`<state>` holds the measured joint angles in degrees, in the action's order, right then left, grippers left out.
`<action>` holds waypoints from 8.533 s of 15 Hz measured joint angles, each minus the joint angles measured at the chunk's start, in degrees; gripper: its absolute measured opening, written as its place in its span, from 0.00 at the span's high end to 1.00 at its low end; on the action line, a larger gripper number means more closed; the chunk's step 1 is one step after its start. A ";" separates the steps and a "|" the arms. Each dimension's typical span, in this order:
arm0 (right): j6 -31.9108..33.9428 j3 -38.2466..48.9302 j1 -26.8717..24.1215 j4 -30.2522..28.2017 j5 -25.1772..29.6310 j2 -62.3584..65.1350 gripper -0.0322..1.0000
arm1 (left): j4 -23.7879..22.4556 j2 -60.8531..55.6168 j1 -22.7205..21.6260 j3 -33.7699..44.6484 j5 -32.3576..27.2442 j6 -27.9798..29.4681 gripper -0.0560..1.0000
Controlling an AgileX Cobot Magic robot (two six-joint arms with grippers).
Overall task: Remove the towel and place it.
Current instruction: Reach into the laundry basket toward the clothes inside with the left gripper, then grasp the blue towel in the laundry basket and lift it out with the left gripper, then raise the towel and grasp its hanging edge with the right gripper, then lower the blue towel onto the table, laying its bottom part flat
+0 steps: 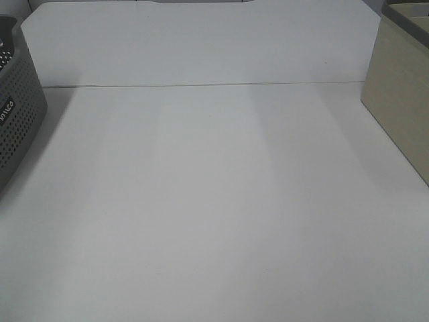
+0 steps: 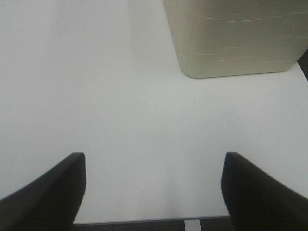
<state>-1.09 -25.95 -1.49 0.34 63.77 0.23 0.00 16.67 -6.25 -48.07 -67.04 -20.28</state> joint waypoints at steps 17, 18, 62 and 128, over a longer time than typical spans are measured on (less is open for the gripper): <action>0.00 0.00 0.00 0.00 0.00 0.00 0.26 | -15.24 78.90 -8.42 -39.48 7.51 -38.56 0.09; 0.00 0.00 0.00 0.00 0.00 0.00 0.26 | -17.59 82.05 -8.54 -39.48 8.37 -39.48 0.09; 0.00 0.00 0.00 0.00 0.00 0.00 0.26 | -0.46 64.86 -0.23 -49.22 25.10 -39.30 0.95; -52.71 -27.22 29.39 21.83 -37.13 -65.03 0.97 | 4.01 73.85 44.52 -49.22 51.97 -23.38 0.95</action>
<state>-53.80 -53.17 27.90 22.17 26.64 -64.80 4.01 90.53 38.27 -97.29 -15.07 -43.66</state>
